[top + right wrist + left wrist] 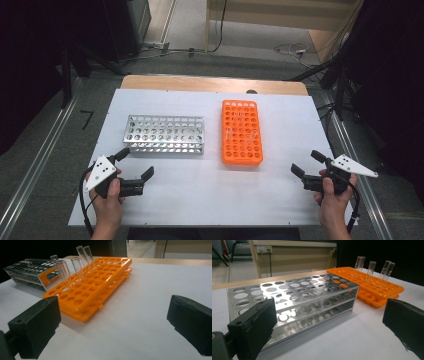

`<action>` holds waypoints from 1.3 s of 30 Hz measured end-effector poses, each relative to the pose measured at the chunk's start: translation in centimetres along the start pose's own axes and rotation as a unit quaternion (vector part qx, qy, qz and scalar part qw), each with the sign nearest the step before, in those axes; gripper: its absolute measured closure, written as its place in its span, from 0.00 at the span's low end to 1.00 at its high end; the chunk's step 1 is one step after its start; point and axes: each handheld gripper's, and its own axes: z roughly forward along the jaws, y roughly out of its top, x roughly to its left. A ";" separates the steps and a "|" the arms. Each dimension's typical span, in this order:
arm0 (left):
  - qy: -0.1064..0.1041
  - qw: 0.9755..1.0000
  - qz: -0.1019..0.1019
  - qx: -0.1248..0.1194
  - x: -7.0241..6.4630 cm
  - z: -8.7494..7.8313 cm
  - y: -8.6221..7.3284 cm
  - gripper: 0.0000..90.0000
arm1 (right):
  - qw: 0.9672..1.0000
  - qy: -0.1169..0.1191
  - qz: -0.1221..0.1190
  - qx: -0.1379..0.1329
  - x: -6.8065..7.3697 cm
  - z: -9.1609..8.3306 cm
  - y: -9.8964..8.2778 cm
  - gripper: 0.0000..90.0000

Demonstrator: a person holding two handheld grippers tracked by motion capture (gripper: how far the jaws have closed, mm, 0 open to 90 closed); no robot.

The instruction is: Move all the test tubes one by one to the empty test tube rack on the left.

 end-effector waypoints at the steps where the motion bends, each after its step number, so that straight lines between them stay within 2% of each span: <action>1: 0.000 1.000 0.000 0.000 0.0 0.0 0.0 0.00 | 1.000 0.001 -0.002 -0.001 0.1 0.0 0.1 0.00; 4: -0.001 1.000 0.001 0.001 -0.1 -0.1 0.0 0.00 | 1.000 0.001 -0.009 0.006 0.5 0.1 0.4 0.00; 8: -0.001 1.000 -0.002 0.000 -0.2 -0.2 0.0 0.00 | 1.000 0.015 -0.010 0.017 1.2 0.7 0.9 0.00; 12: -0.002 1.000 -0.002 0.002 -0.3 -0.2 0.0 0.00 | 1.000 0.018 -0.009 0.022 2.1 1.5 1.5 0.05; 13: -0.003 1.000 -0.002 0.002 -0.3 -0.2 0.0 0.00 | 0.999 0.019 -0.010 0.024 2.4 1.7 1.7 0.08; 14: -0.003 1.000 -0.003 0.002 -0.3 -0.2 0.0 0.00 | 0.999 0.015 -0.009 0.026 2.8 2.1 1.9 0.16; 18: -0.006 1.000 -0.005 0.007 -0.5 0.0 0.0 0.00 | 0.999 0.034 0.004 0.037 3.3 3.5 2.3 0.38; 22: -0.005 1.000 -0.007 0.008 -0.6 0.0 0.0 0.00 | 0.998 0.047 -0.016 0.050 4.4 5.0 2.4 0.56; 24: -0.003 1.000 -0.007 0.006 -0.6 0.0 0.1 0.00 | 0.996 0.063 -0.018 0.056 4.9 5.8 2.4 0.61; 25: -0.003 1.000 -0.007 0.006 -0.6 0.0 0.1 0.00 | 0.996 0.063 -0.018 0.056 4.9 5.8 2.4 0.61; 26: -0.002 1.000 -0.006 0.007 -0.6 -0.1 0.1 0.00 | 0.995 0.076 -0.023 0.057 5.4 6.7 2.4 0.64; 28: -0.002 1.000 -0.006 0.010 -0.6 -0.1 0.0 0.00 | 0.995 0.079 -0.031 0.060 5.8 7.5 2.3 0.69; 30: -0.002 1.000 -0.007 0.010 -0.6 -0.1 0.0 0.00 | 0.994 0.079 -0.031 0.064 5.9 7.9 2.3 0.71; 32: -0.002 1.000 -0.005 0.012 -0.7 -0.1 0.0 0.00 | 0.993 0.079 -0.034 0.079 6.1 9.1 2.2 0.75; 39: -0.007 1.000 0.011 0.018 -1.5 0.1 0.3 0.00 | 0.991 0.065 -0.037 0.109 6.0 11.8 1.7 0.76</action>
